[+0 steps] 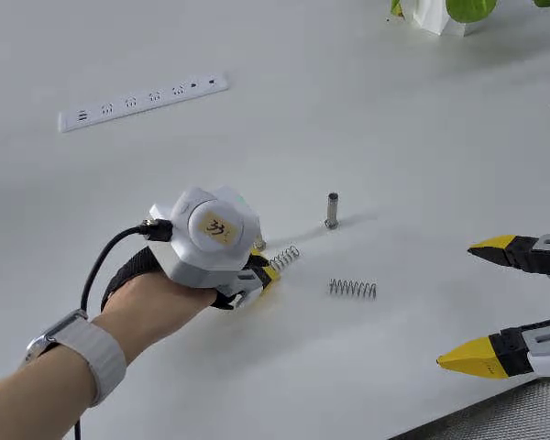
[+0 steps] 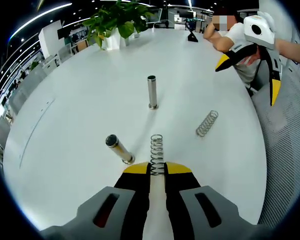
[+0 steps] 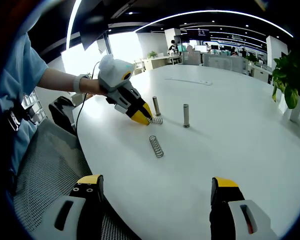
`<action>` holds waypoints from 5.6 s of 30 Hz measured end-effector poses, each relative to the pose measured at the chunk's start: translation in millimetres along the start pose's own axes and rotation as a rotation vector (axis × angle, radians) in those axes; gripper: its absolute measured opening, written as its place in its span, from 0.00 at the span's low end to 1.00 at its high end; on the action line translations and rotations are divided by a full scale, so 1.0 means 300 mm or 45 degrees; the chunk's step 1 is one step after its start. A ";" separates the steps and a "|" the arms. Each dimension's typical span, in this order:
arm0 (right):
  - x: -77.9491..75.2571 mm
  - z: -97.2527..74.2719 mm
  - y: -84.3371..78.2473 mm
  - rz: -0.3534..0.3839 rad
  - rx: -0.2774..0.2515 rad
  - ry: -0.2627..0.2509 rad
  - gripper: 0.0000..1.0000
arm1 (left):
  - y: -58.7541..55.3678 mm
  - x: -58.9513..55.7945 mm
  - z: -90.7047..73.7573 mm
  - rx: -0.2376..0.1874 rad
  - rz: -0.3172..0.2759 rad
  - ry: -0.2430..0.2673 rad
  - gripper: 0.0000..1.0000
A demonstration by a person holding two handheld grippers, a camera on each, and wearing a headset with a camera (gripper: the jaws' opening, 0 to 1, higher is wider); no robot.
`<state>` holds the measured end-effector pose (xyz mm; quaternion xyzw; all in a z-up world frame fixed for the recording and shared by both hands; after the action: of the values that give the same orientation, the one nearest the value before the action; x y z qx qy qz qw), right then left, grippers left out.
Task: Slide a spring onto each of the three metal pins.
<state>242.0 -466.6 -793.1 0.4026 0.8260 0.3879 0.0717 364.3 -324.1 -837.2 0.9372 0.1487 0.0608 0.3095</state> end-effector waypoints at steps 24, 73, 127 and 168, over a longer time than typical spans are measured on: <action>0.029 0.013 0.058 -0.070 0.004 0.032 0.88 | -0.015 -0.029 -0.121 -0.106 -0.077 0.046 0.07; 0.233 0.161 0.333 -0.531 0.155 0.444 0.62 | -0.055 -0.226 -0.360 -0.443 -0.186 0.088 0.07; 0.380 0.189 0.353 -0.640 0.329 0.788 0.07 | 0.029 -0.316 -0.364 -0.565 -0.062 -0.077 0.07; 0.393 0.187 0.346 -1.179 0.556 0.614 0.07 | 0.032 -0.326 -0.321 -0.492 -0.050 -0.097 0.06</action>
<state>251.1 -310.0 -736.4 -0.0962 0.9705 0.2170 -0.0413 254.0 -308.2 -756.6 0.8589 0.1405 0.0467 0.4903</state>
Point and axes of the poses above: the centre of the closed fingertips' face, and the gripper's own axes: z roughly forward along the fingers, x roughly to its left, y roughly out of its top, the point moved 1 cm from there along -z, roughly backward along the fingers, and after that the axes turned 3 degrees about x, right-handed, at the moved point
